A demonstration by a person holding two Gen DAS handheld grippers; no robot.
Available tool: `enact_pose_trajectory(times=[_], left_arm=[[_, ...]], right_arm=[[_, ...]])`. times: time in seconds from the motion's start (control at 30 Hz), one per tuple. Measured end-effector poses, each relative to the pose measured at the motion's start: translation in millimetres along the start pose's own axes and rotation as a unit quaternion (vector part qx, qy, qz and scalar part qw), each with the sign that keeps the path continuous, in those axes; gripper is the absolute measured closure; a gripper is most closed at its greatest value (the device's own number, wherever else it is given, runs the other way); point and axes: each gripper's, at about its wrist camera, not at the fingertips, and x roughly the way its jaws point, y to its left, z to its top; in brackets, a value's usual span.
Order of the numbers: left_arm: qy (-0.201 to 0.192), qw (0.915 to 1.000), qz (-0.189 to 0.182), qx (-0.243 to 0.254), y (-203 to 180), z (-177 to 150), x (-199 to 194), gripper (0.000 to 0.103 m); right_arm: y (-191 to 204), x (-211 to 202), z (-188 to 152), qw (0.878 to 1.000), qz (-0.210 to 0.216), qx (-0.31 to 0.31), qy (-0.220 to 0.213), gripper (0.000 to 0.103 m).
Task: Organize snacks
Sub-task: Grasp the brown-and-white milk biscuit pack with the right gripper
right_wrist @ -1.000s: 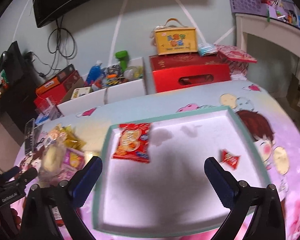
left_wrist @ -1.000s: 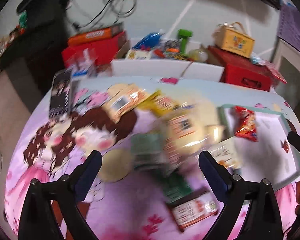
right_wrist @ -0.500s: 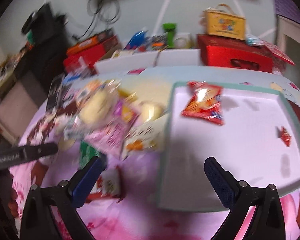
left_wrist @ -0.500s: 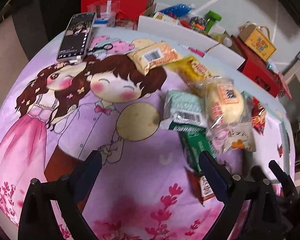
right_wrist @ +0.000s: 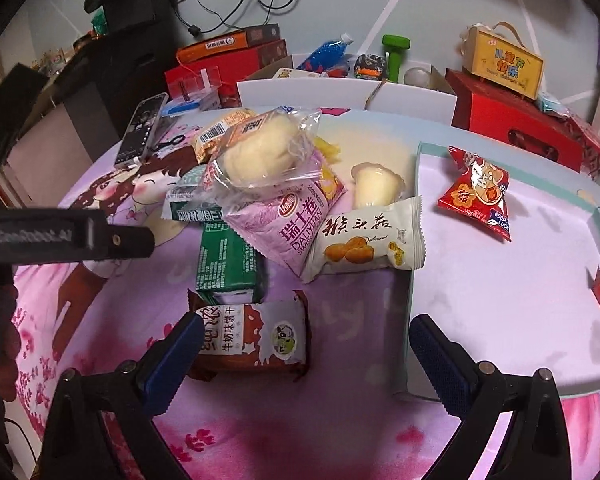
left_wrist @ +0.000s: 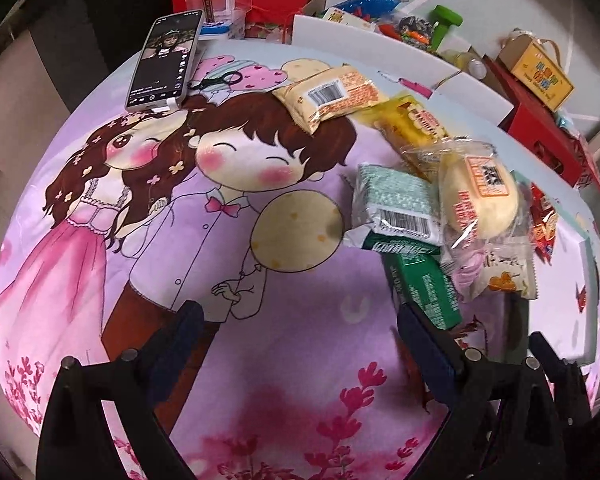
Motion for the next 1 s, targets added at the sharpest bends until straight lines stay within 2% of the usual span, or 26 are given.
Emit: enact_pose_trajectory(times=[0.2,0.57,0.87,1.0], left_arm=[[0.005,0.9998,0.016,0.008,-1.7,0.1,2.3,0.006],[0.006,0.9996,0.028,0.010,-1.7,0.0,2.3,0.006],[0.008,0.9994,0.031,0.016,-6.3,0.4,5.1,0.006],[0.007,0.9993,0.032,0.018,-7.7,0.4,4.8,0.006]], right_arm=[[10.9,-9.2,2.7,0.999,0.009,-0.025,-0.019,0.000],[25.7,18.8,-11.9,0.998,0.030,-0.043,0.023,0.001],[37.8,27.2,-19.1,0.997,0.022,-0.071,0.025,0.013],[39.0,26.2,-18.3,0.997,0.017,-0.072,0.020,0.024]])
